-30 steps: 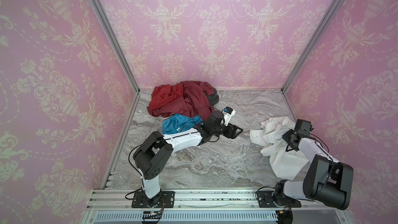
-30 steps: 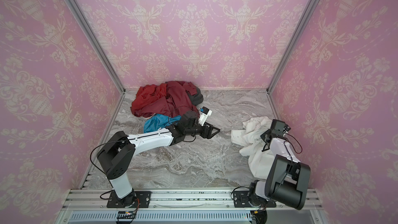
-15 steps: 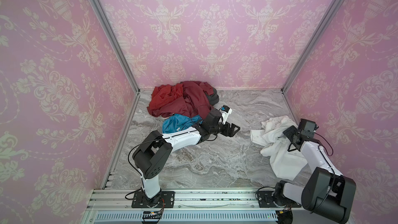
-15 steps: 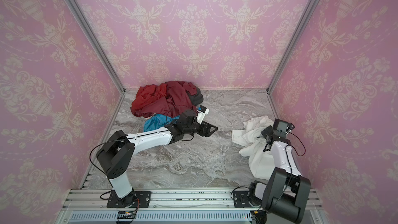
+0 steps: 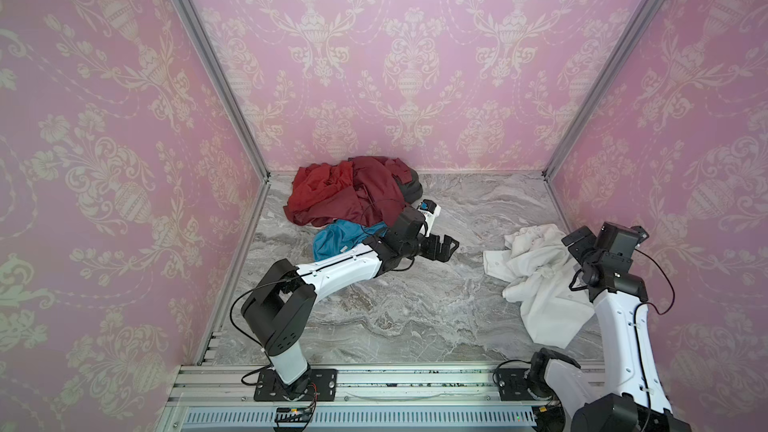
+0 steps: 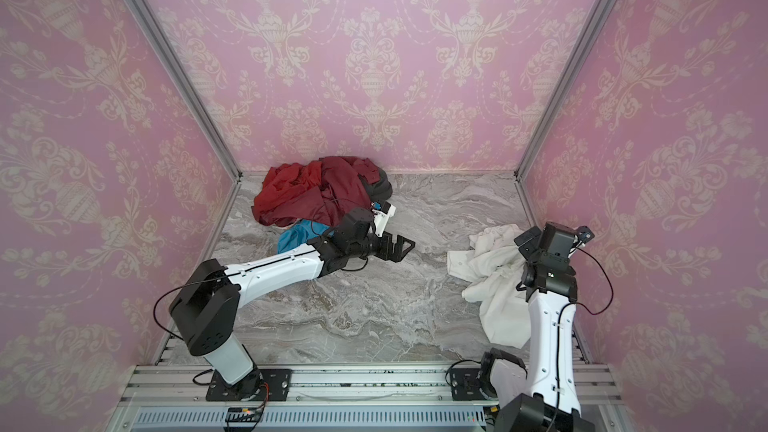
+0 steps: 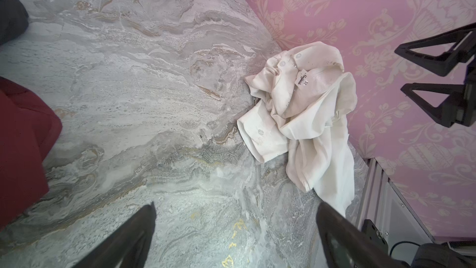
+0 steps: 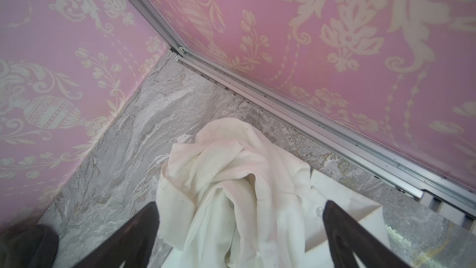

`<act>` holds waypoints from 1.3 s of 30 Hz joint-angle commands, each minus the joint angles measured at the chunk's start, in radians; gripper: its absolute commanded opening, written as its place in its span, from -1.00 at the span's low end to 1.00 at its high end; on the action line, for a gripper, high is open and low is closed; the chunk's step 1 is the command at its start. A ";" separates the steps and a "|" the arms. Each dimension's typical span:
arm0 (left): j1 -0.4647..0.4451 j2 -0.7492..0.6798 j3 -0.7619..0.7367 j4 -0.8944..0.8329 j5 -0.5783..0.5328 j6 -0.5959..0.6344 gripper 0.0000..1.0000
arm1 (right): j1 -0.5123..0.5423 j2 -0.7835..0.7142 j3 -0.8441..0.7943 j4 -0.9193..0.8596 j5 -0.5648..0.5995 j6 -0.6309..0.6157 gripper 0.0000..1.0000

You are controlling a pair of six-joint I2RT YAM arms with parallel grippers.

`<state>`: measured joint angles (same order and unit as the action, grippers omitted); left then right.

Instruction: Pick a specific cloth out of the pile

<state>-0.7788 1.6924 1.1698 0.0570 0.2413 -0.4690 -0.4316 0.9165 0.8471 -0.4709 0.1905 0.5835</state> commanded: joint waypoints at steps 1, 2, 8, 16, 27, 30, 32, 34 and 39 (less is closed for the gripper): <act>0.005 -0.059 0.005 -0.086 -0.070 0.006 0.98 | 0.002 -0.044 0.044 -0.070 0.011 0.009 1.00; 0.004 -0.069 0.001 -0.097 -0.079 0.010 0.98 | 0.003 -0.049 0.055 -0.082 0.010 0.009 1.00; 0.008 -0.152 -0.030 -0.153 -0.149 0.055 0.99 | 0.068 -0.118 0.097 -0.103 0.037 -0.012 1.00; 0.083 -0.306 -0.024 -0.321 -0.315 0.115 0.99 | 0.266 -0.218 0.069 0.001 0.146 -0.111 1.00; 0.392 -0.573 -0.118 -0.424 -0.498 0.235 0.99 | 0.587 -0.216 -0.189 0.412 0.255 -0.383 1.00; 0.516 -0.598 -0.193 -0.364 -0.518 0.220 0.99 | 0.660 -0.144 -0.235 0.515 0.283 -0.465 1.00; 0.595 -0.589 -0.238 -0.322 -0.528 0.201 0.99 | 0.681 -0.103 -0.259 0.562 0.266 -0.494 1.00; 0.671 -0.569 -0.283 -0.264 -0.503 0.170 0.99 | 0.683 -0.068 -0.285 0.609 0.229 -0.504 1.00; 0.748 -0.490 -0.387 -0.092 -0.482 0.158 0.99 | 0.683 0.005 -0.356 0.702 0.181 -0.504 1.00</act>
<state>-0.0483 1.1687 0.8158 -0.1562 -0.2424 -0.2893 0.2466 0.8997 0.5236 0.1177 0.3958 0.1162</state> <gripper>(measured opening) 0.994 0.999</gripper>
